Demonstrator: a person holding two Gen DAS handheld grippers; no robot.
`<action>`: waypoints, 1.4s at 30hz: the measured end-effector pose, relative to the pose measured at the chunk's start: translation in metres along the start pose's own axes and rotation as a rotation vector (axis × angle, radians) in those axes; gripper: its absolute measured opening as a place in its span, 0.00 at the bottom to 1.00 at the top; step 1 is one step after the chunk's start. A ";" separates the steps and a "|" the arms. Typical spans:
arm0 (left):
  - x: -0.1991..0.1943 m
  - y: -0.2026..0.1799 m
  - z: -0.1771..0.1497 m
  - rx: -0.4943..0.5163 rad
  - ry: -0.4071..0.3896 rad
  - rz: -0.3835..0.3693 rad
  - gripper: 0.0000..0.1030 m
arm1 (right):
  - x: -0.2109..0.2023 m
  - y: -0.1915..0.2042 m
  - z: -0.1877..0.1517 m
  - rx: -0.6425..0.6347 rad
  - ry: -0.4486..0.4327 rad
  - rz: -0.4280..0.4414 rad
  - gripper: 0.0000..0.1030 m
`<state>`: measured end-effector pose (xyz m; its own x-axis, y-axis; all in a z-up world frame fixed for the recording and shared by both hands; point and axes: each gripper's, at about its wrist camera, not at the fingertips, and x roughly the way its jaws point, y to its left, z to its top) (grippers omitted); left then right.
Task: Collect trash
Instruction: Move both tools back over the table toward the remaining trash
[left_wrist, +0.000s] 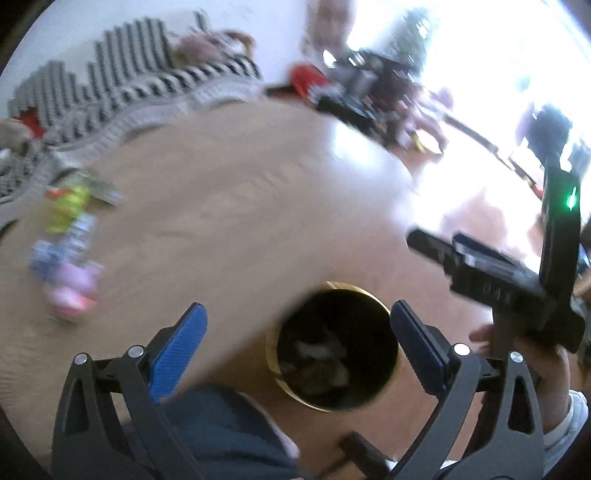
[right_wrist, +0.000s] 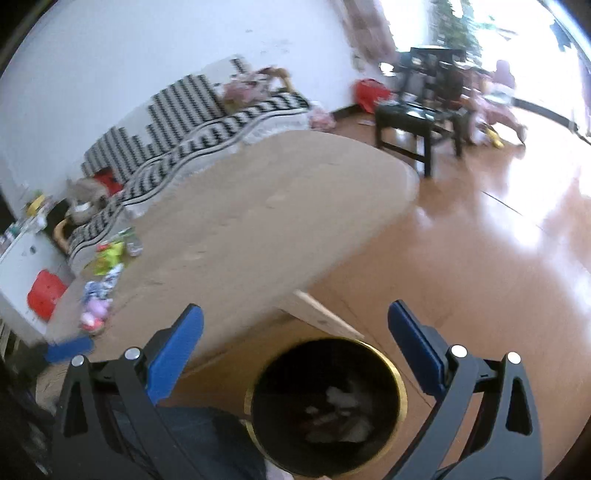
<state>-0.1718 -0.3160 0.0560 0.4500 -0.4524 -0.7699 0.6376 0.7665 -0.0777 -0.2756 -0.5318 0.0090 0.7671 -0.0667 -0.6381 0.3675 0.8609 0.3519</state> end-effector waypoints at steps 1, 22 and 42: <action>-0.009 0.019 0.004 -0.018 -0.024 0.032 0.94 | 0.006 0.012 0.004 -0.019 0.008 0.012 0.94; 0.023 0.340 0.015 -0.511 0.011 0.395 0.94 | 0.201 0.290 0.070 -0.309 0.110 0.123 0.93; 0.089 0.382 0.014 -0.405 0.146 0.380 0.94 | 0.350 0.347 0.078 -0.501 0.262 0.023 0.94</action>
<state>0.1204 -0.0702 -0.0329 0.4916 -0.0650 -0.8684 0.1444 0.9895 0.0077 0.1612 -0.2961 -0.0384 0.5926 0.0275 -0.8050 0.0086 0.9991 0.0404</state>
